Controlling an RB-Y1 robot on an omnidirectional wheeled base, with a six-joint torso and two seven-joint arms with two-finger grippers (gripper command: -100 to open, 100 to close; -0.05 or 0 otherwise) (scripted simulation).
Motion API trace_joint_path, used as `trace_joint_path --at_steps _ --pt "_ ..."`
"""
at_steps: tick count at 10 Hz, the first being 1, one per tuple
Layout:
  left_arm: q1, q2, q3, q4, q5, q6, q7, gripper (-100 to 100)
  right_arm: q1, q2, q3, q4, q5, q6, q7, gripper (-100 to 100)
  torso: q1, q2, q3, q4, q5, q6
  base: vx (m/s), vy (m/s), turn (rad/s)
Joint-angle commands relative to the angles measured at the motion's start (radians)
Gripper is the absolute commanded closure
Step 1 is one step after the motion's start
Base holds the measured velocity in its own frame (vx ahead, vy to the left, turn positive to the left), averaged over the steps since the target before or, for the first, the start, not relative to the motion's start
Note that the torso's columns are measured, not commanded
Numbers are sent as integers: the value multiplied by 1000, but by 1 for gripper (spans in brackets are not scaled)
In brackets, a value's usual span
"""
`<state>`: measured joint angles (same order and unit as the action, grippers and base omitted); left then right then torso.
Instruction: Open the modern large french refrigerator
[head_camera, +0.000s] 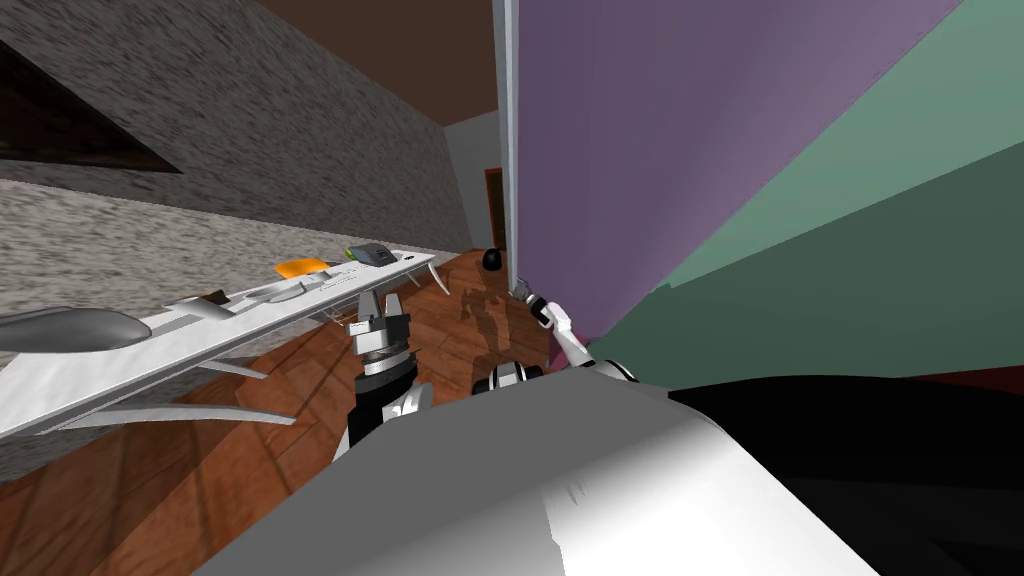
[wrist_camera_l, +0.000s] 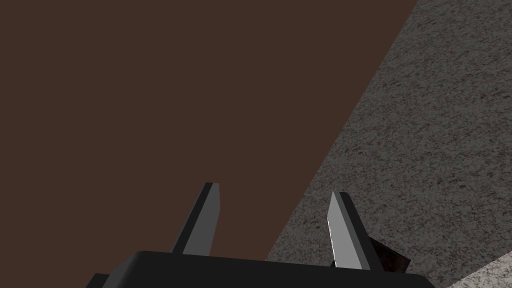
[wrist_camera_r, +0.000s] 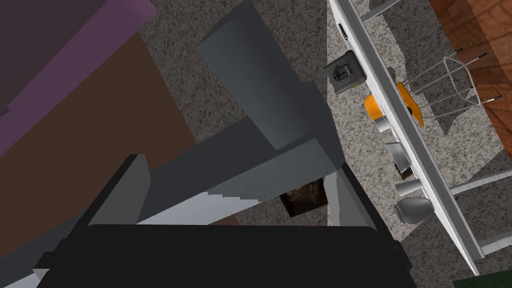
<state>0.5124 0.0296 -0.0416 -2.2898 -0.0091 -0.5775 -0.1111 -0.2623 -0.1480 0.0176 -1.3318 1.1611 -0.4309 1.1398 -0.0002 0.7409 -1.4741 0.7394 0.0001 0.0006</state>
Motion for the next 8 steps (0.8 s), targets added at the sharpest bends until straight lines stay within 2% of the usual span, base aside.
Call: trace_joint_path --at_steps 1,2,3,8 --pt "0 0 0 0 0 0 0 0 -58 -26 4 25 7 39 -46 -100 1 -1 0 0 0 -1 -71 -9 49" --pt "0 0 0 0 0 0 0 0 -42 -24 8 12 10 37 -45 -100 1 0 0 0 0 -1 -28 -8 10" --pt "0 0 0 0 0 0 0 0 -43 -25 8 13 10 41 -49 0 2 -2 -1 -1 0 -1 0 0 0" --pt "0 0 0 0 0 0 0 0 -43 -25 8 13 10 41 -49 0 0 -3 -2 -1 0 -1 0 0 0"
